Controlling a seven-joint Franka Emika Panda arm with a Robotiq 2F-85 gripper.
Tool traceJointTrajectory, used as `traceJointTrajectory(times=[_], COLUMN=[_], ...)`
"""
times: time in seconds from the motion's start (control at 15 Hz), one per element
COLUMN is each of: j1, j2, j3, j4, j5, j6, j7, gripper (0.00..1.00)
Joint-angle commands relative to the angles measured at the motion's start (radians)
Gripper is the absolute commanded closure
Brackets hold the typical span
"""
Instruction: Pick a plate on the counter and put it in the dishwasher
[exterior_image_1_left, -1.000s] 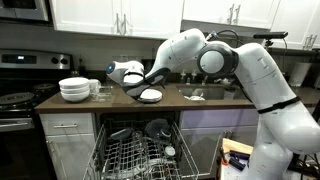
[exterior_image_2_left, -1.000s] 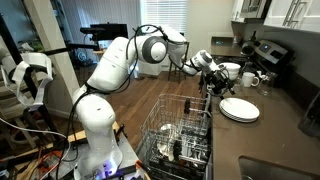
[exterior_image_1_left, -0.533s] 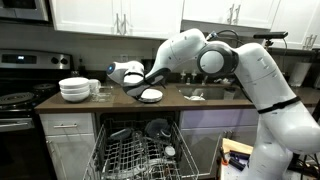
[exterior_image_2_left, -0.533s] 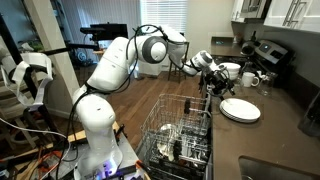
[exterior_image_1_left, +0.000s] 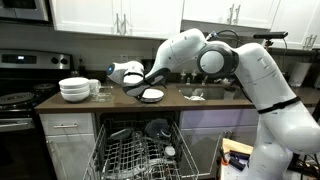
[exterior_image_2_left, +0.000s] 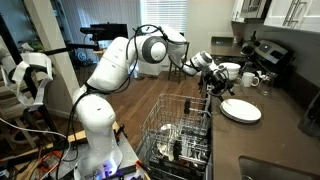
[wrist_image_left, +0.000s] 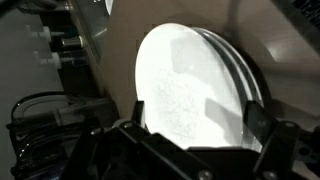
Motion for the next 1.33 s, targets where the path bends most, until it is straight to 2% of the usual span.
traceJointTrajectory(times=[0.0,0.6,1.27], j1=[-0.003,-0.010,-0.016], j2=[-0.009,-0.011,-0.006], j3=[-0.002,0.003,-0.003], j4=[-0.004,-0.017,-0.041], j5=[-0.033,-0.102,-0.120], j6=[-0.005,0.077,0.073], j7=[-0.034,-0.044,-0.031], gripper=[0.00,0.00,0.00])
